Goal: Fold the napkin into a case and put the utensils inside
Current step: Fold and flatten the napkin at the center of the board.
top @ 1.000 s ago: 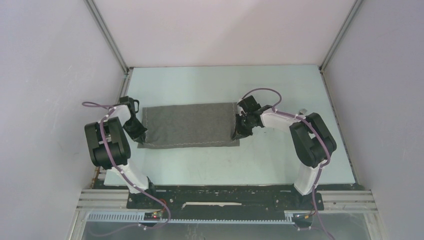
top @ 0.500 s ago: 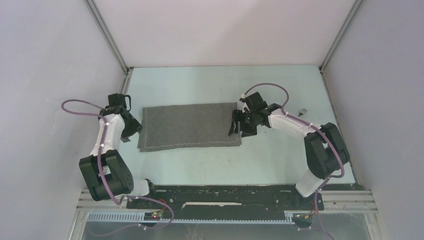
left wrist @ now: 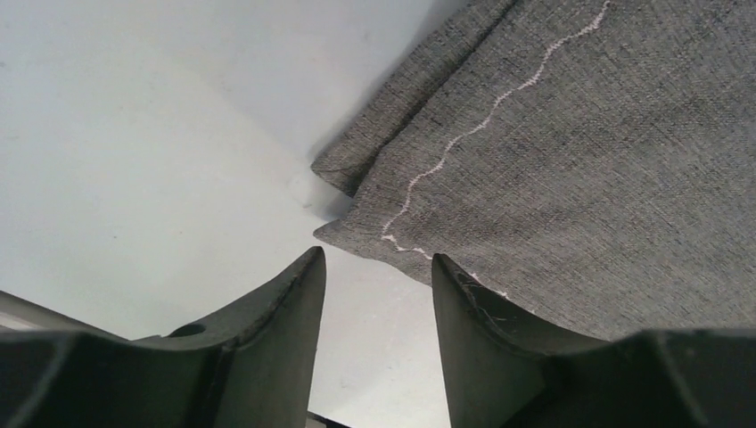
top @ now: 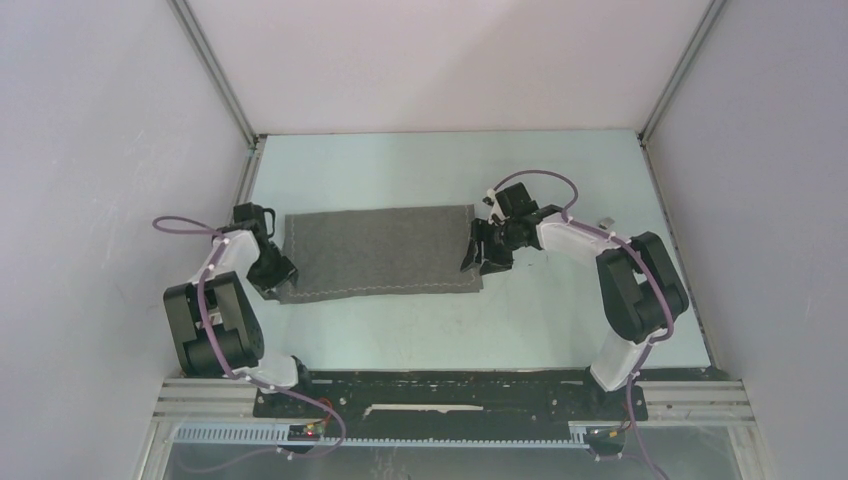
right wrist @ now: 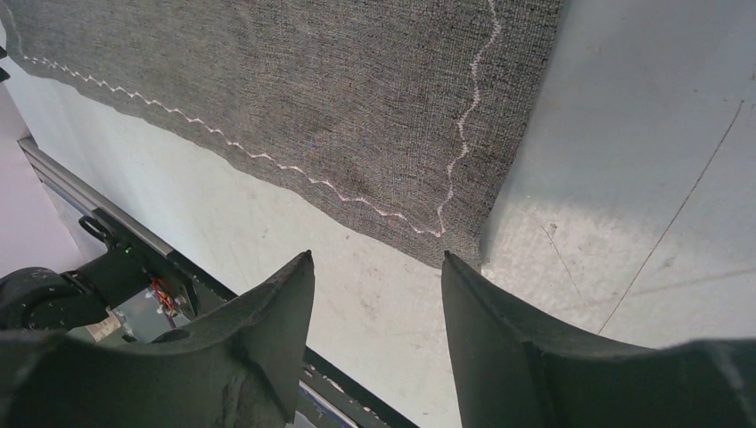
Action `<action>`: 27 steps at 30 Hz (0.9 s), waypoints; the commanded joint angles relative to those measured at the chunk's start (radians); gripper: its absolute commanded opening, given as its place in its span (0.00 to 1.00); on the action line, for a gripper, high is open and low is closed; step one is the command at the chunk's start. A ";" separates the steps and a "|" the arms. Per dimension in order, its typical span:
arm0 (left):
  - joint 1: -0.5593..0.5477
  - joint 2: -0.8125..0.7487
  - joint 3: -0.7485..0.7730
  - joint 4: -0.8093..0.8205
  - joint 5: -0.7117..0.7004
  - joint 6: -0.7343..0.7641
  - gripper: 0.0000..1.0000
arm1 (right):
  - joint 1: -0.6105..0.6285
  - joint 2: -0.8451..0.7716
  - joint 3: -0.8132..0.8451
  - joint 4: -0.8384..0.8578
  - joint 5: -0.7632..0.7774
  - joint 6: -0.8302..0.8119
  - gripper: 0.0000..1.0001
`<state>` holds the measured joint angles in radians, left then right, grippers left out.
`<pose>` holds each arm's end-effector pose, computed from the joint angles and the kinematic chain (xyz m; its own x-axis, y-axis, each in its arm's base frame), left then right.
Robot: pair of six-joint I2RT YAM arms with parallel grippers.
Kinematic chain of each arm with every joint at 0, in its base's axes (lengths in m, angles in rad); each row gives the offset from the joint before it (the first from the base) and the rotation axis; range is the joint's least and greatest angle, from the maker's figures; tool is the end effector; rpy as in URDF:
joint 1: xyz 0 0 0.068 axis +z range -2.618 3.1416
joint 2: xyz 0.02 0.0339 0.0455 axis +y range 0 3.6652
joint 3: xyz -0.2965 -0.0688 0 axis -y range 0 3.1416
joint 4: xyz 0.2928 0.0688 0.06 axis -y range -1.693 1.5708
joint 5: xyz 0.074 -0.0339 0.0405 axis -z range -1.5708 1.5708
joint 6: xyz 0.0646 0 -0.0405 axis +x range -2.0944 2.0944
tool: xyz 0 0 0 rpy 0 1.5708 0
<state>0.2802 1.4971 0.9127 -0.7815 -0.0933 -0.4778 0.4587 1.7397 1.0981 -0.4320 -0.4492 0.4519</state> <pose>0.2901 0.0897 0.1623 -0.7005 -0.6780 -0.2226 -0.6933 0.7205 -0.0126 0.3493 0.2038 0.1624 -0.9642 -0.0375 -0.2624 -0.1818 0.8140 0.5516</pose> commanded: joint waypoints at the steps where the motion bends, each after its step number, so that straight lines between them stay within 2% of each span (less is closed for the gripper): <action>1: 0.024 -0.026 -0.022 -0.013 -0.054 0.007 0.50 | -0.003 0.006 -0.003 0.031 -0.009 -0.013 0.61; 5: 0.061 -0.019 -0.015 0.020 -0.067 0.004 0.42 | -0.018 0.003 -0.011 0.052 -0.036 -0.012 0.60; 10: 0.083 0.037 0.006 0.048 -0.014 -0.004 0.44 | -0.039 -0.015 -0.046 0.077 -0.053 -0.013 0.59; 12: 0.082 0.052 0.003 0.053 -0.003 -0.006 0.42 | -0.043 -0.025 -0.058 0.084 -0.054 -0.013 0.59; 19: 0.084 0.050 -0.029 0.071 0.022 -0.008 0.41 | -0.042 -0.041 -0.071 0.107 -0.080 -0.004 0.59; 22: 0.085 0.056 -0.028 0.079 0.029 -0.010 0.32 | -0.040 -0.047 -0.074 0.107 -0.081 -0.005 0.59; 27: 0.087 0.067 -0.029 0.085 0.041 -0.010 0.23 | -0.040 -0.055 -0.076 0.104 -0.073 -0.009 0.58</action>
<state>0.3580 1.5620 0.8913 -0.7177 -0.0711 -0.4812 0.4191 1.7374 1.0271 -0.3473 -0.5144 0.4522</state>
